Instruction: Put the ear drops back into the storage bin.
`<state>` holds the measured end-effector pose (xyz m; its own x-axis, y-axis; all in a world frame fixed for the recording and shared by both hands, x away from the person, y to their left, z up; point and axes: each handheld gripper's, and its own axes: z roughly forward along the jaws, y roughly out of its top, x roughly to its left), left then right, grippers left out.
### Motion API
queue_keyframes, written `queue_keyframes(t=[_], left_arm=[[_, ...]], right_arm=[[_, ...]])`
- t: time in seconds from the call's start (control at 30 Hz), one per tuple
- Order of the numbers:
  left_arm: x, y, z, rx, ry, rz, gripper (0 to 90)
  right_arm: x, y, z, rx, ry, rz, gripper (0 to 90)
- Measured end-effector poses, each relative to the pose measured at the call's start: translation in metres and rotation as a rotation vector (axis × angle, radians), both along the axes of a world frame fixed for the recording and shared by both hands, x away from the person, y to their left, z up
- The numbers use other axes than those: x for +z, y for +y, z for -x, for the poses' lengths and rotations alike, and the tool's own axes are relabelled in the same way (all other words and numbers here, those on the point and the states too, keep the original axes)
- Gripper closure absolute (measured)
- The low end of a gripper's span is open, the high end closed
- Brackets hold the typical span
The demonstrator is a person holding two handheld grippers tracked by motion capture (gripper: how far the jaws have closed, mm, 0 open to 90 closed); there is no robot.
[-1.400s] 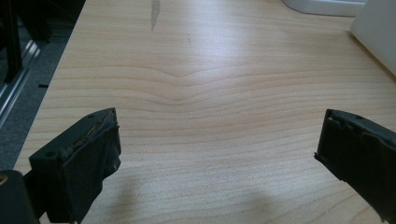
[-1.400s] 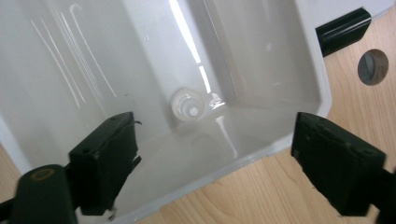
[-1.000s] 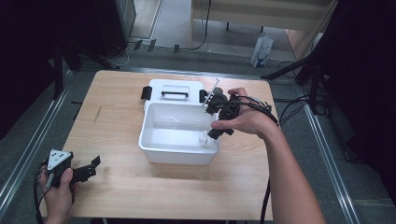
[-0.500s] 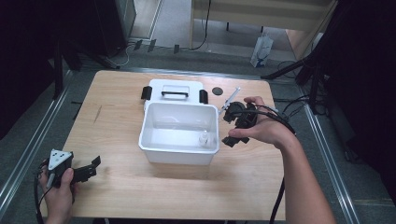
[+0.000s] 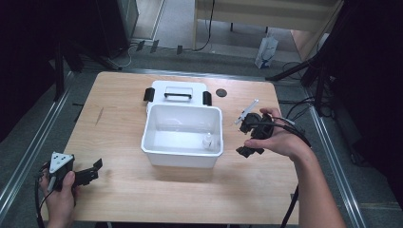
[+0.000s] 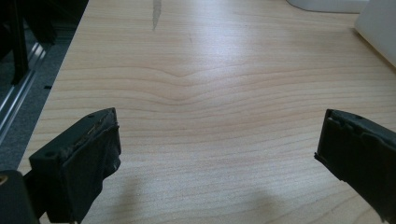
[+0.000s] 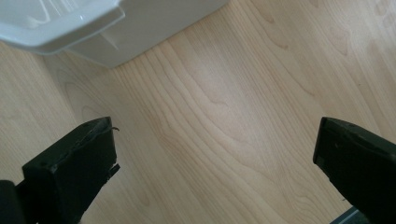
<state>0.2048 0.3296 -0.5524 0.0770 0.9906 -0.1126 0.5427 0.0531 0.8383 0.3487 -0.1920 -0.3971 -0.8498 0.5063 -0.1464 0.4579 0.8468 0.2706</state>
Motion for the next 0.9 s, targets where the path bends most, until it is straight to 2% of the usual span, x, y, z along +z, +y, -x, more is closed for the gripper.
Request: queue_keyframes(t=[0.37,0.9], left_arm=[[0.0,0.0,0.0,-0.002,0.001,-0.001,0.3],[0.0,-0.001,0.0,-0.002,0.001,-0.005,0.3]], right_arm=[[-0.02,-0.018,0.007,-0.024,0.022,-0.002,0.0],[-0.061,-0.046,0.017,-0.093,-0.002,-0.048,0.0]])
